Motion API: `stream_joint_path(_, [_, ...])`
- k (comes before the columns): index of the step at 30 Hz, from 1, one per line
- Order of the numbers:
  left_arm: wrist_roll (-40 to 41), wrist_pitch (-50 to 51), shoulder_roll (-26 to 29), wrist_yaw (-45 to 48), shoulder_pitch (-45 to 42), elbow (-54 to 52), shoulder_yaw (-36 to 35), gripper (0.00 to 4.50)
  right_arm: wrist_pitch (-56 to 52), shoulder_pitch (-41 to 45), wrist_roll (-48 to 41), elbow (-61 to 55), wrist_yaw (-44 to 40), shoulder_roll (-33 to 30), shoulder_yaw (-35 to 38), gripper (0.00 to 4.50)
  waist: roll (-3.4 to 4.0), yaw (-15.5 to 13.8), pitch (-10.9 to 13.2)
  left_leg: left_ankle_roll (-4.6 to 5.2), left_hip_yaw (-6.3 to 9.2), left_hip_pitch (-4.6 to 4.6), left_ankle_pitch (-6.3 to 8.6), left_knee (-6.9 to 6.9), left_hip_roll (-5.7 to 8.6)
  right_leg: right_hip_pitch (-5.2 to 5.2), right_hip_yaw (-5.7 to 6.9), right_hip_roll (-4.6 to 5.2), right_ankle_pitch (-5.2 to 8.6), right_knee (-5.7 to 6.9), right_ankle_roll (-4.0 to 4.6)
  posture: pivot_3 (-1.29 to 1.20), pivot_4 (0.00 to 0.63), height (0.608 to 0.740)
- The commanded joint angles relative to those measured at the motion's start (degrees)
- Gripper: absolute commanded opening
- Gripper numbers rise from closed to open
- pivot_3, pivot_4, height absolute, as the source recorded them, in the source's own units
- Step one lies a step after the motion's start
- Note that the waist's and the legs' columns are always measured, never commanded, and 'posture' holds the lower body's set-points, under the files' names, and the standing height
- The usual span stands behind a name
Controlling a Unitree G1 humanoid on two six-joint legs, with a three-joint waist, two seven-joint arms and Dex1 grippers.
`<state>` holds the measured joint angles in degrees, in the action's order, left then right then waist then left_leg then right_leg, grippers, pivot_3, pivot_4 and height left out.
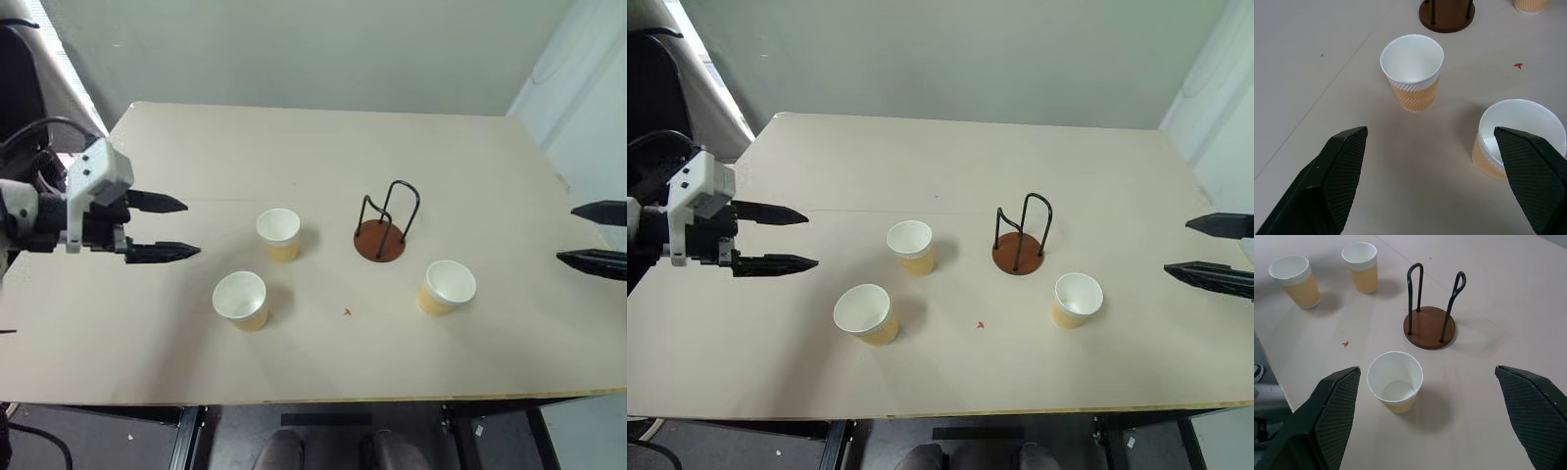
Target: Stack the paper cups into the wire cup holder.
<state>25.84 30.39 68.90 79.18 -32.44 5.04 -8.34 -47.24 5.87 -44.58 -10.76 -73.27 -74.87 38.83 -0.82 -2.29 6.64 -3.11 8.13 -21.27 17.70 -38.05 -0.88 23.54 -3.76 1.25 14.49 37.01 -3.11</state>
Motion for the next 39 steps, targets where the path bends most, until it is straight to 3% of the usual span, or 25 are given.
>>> stream_joint_path(1, [1.05,-0.57,0.24,-0.71,-0.08,-1.44,-3.05,4.43,-0.24,0.41,-0.05,-1.22,-0.49,-0.07,2.7,4.5,0.0,0.03,0.0,0.0,-0.01,0.0,0.0,0.0,0.0,0.0,0.0,0.0,0.0,0.0,0.0,0.0,0.15,0.74])
stream_joint_path(9, [1.52,-0.76,-1.21,-2.11,0.64,-2.0,-3.81,4.43,-0.1,1.29,-0.41,-1.42,0.49,1.03,1.93,4.5,0.0,0.12,0.0,0.0,-0.01,0.02,0.0,-0.01,0.01,-0.02,0.01,0.0,0.0,0.01,0.0,0.0,0.15,0.74])
stream_joint_path(13, [4.11,0.53,-3.1,-4.08,-1.85,-1.56,-5.68,4.43,6.09,8.76,3.12,-1.2,8.78,3.81,-2.4,4.5,0.0,0.32,0.0,0.0,-0.04,0.11,0.0,-0.03,0.01,-0.06,0.01,-0.01,-0.01,0.04,-0.02,0.0,0.15,0.74])
stream_joint_path(19, [5.0,1.27,-5.06,-6.4,0.7,-3.17,-6.71,4.43,1.34,17.02,1.14,-3.64,17.83,8.04,-10.41,4.5,0.04,0.57,-0.02,0.01,-0.03,0.25,0.0,-0.02,-0.03,-0.16,0.01,-0.02,-0.03,0.06,-0.05,0.0,0.15,0.74])
stream_joint_path(24, [5.83,2.39,-6.86,-8.24,2.31,-5.38,-6.57,4.43,-3.93,28.21,1.92,-3.32,30.12,18.0,-20.53,4.5,0.03,0.83,-0.02,0.0,-0.04,0.25,0.0,-0.08,-0.07,-0.12,0.02,-0.04,-0.08,0.06,-0.14,0.0,0.15,0.74])
stream_joint_path(30, [6.39,3.44,-7.07,-9.41,2.73,-6.7,-6.66,4.43,-11.57,39.56,0.82,-3.92,39.08,29.24,-28.16,4.5,0.04,0.98,-0.02,-0.03,-0.04,0.21,-0.02,-0.09,-0.13,-0.02,0.06,-0.07,-0.1,0.09,-0.18,0.0,0.15,0.74])
stream_joint_path(39, [7.58,5.01,-6.45,-10.41,5.7,-9.8,-8.1,4.43,-22.73,41.1,1.64,-6.47,49.34,39.49,-33.32,4.5,0.02,0.39,-0.03,-0.08,0.07,-0.01,-0.05,-0.1,-0.11,0.11,0.18,-0.06,-0.11,-0.02,-0.17,0.0,0.15,0.74])
